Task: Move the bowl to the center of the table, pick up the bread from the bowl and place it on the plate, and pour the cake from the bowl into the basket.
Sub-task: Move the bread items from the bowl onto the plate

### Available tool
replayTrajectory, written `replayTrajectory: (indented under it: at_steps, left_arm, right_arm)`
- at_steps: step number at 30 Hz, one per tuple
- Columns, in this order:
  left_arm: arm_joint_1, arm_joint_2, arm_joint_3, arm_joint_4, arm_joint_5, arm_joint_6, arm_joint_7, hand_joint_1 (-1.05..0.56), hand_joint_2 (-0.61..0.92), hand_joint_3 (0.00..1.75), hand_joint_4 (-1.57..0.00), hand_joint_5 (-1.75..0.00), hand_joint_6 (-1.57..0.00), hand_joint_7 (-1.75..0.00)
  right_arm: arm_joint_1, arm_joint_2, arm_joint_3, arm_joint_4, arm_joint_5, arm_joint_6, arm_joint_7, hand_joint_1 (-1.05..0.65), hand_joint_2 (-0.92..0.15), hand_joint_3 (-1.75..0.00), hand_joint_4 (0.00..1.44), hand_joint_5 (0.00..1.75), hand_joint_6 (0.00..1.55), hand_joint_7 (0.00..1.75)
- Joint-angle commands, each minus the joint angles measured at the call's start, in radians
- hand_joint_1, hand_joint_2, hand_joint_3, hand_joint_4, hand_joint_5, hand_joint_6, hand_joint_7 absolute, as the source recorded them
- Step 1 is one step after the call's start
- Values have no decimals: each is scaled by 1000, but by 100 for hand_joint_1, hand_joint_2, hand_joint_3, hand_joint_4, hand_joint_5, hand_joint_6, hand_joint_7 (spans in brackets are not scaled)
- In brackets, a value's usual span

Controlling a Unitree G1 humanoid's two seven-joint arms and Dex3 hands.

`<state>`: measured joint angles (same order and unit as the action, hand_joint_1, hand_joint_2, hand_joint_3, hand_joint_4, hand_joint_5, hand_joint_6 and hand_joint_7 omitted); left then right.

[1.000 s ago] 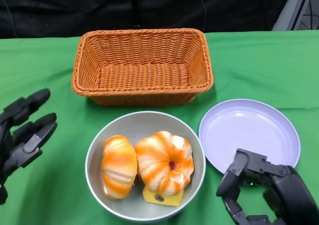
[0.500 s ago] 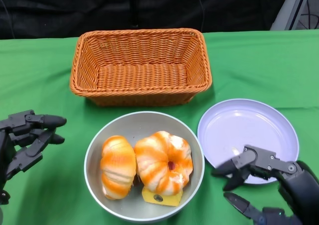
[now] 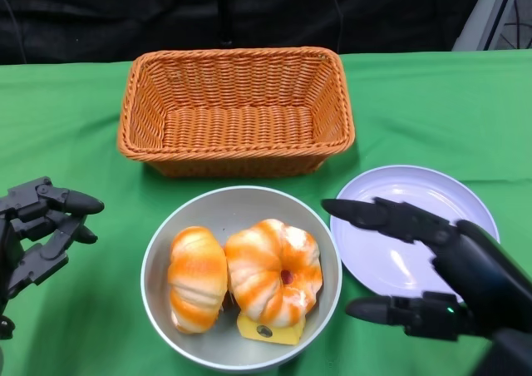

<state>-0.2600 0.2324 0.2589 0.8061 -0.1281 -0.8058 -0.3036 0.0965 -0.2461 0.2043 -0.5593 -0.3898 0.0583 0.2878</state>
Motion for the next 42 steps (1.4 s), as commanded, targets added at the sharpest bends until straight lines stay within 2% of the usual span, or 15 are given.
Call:
replayTrajectory:
  at_steps: [1,3,7,15,24,30,33,37,39,42]
  left_arm:
    - [-6,16,4,16,6,-17,29,-11,92,42,-77,-129,-89,-85]
    - [-8,17,3,19,6,-18,32,-10,92,41,-77,-128,-89,-84]
    - [-11,19,0,25,-6,-14,15,-9,92,42,-78,-128,-89,-84]
    - [-15,22,5,45,-4,-26,27,-12,92,40,-78,-126,-91,-83]
    - [-21,21,6,70,0,-47,32,-11,92,39,-81,-125,-92,-83]
    - [-16,14,11,69,22,-74,80,-13,90,40,-82,-126,-92,-86]
    - [-15,14,7,71,27,-80,95,-13,90,40,-82,-126,-91,-88]
    - [-11,16,7,73,29,-89,108,-14,89,46,-81,-130,-86,-97]
    - [-11,16,5,73,27,-88,107,-13,88,47,-81,-130,-86,-98]
    - [-7,14,4,66,17,-75,98,-15,87,48,-80,-132,-86,-99]
  right_arm:
    - [-60,-14,39,-12,-81,67,27,-71,-90,-1,16,39,34,3]
    - [-73,-13,50,-15,-102,90,38,-73,-91,-1,17,36,32,1]
    - [-174,-11,122,35,-193,145,89,-82,-92,-3,21,34,30,1]
    - [-329,6,261,165,-322,177,166,-89,-92,-11,21,25,28,1]
    - [-491,-2,366,384,-418,135,198,-96,-92,-21,22,17,23,0]
    - [-548,-7,415,488,-497,97,175,-100,-92,-25,19,14,23,1]
    - [-552,-3,414,502,-511,85,172,-101,-92,-26,19,13,23,0]
    - [-604,10,460,570,-561,106,257,-102,-92,-32,8,7,17,0]
    - [-610,21,468,593,-572,106,252,-102,-92,-32,8,7,18,1]
    - [-620,48,491,661,-602,90,171,-102,-92,-31,14,9,22,2]
